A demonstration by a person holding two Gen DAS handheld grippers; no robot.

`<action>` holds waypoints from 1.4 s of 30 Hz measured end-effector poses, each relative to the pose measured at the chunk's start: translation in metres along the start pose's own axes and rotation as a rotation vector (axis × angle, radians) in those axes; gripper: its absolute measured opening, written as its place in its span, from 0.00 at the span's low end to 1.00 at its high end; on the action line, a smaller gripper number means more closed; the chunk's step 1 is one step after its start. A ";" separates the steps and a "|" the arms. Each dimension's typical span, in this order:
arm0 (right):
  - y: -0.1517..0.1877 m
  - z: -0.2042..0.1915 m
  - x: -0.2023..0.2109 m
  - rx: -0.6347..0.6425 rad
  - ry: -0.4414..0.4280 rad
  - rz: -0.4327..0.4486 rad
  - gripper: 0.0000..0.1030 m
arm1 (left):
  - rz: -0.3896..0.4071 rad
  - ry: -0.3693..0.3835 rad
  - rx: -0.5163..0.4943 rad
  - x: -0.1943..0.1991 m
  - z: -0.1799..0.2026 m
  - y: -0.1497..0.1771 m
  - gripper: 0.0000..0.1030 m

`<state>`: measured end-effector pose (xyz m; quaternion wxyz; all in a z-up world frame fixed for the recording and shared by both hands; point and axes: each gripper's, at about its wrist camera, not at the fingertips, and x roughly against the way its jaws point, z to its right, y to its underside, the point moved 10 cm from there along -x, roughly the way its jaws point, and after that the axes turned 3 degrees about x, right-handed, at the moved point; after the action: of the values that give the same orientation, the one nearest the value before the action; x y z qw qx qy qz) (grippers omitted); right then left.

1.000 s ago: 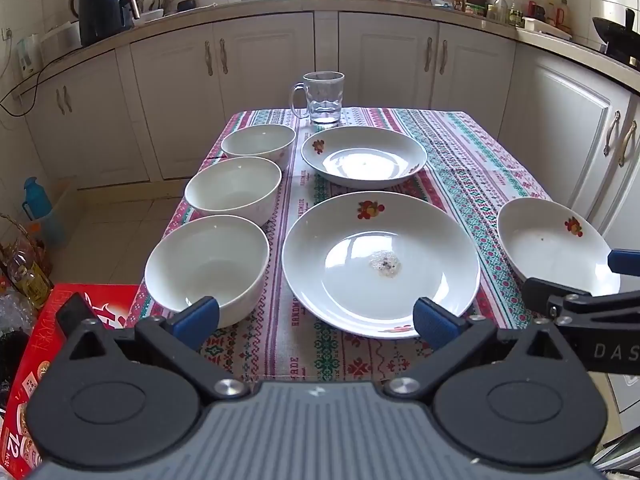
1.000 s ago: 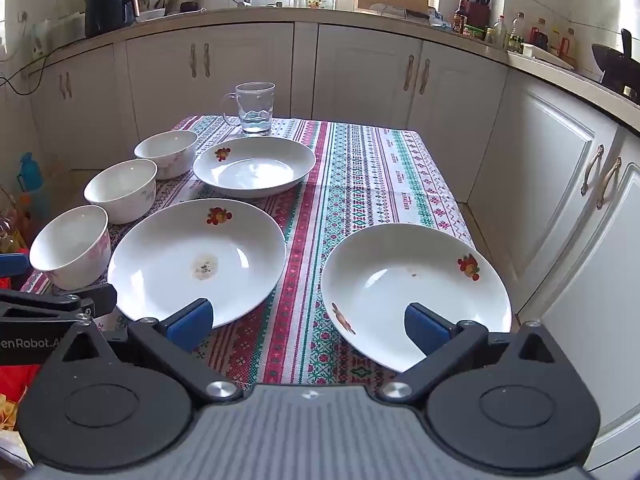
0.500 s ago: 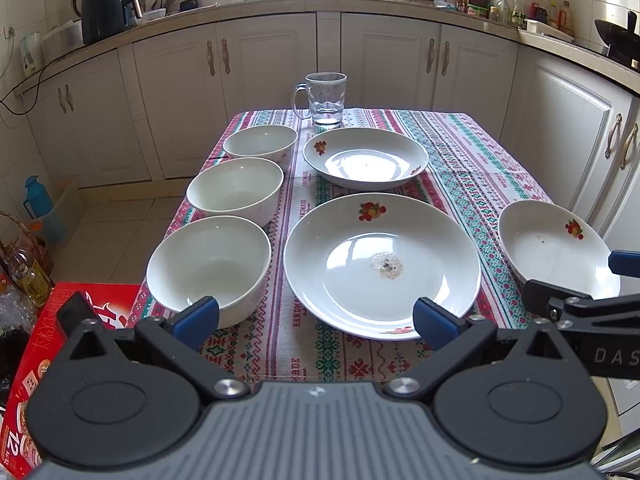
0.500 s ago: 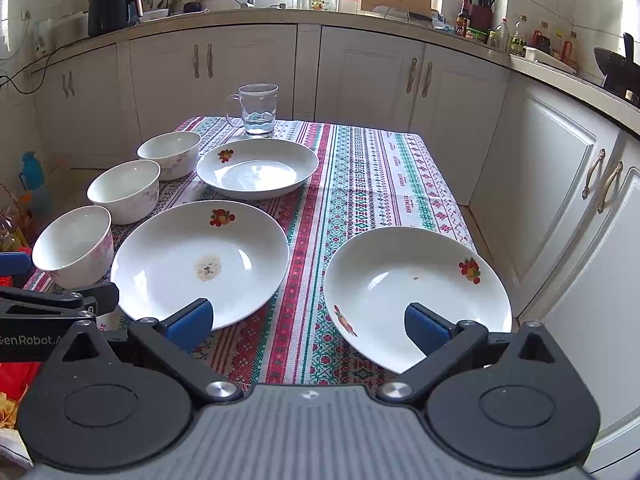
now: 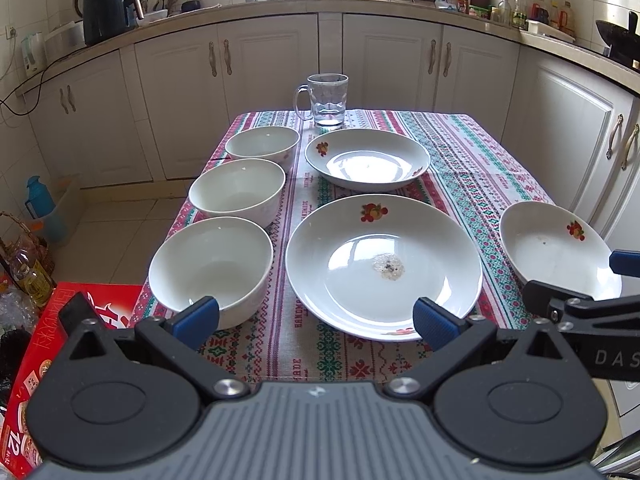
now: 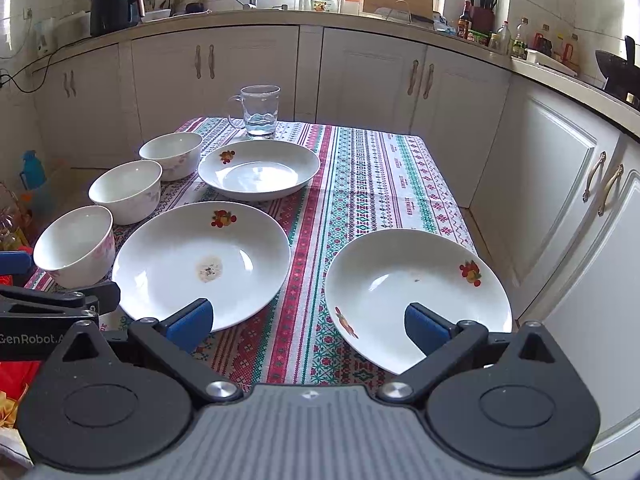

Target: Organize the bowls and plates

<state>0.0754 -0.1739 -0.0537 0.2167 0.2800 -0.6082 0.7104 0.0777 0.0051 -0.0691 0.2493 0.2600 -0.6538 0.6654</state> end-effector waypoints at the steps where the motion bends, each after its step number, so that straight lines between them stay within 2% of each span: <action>1: 0.000 0.000 0.000 0.000 0.000 0.000 1.00 | 0.000 0.000 -0.001 0.000 0.000 0.000 0.99; 31: -0.002 0.000 0.003 0.005 0.000 0.011 1.00 | 0.020 -0.005 -0.011 0.000 0.002 -0.003 0.99; 42: -0.008 0.008 0.002 0.000 0.002 0.028 1.00 | 0.045 0.070 -0.027 -0.006 0.014 -0.015 0.99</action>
<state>0.0801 -0.1804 -0.0457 0.2073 0.2706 -0.6118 0.7138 0.0924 -0.0081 -0.0622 0.2607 0.2183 -0.6593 0.6706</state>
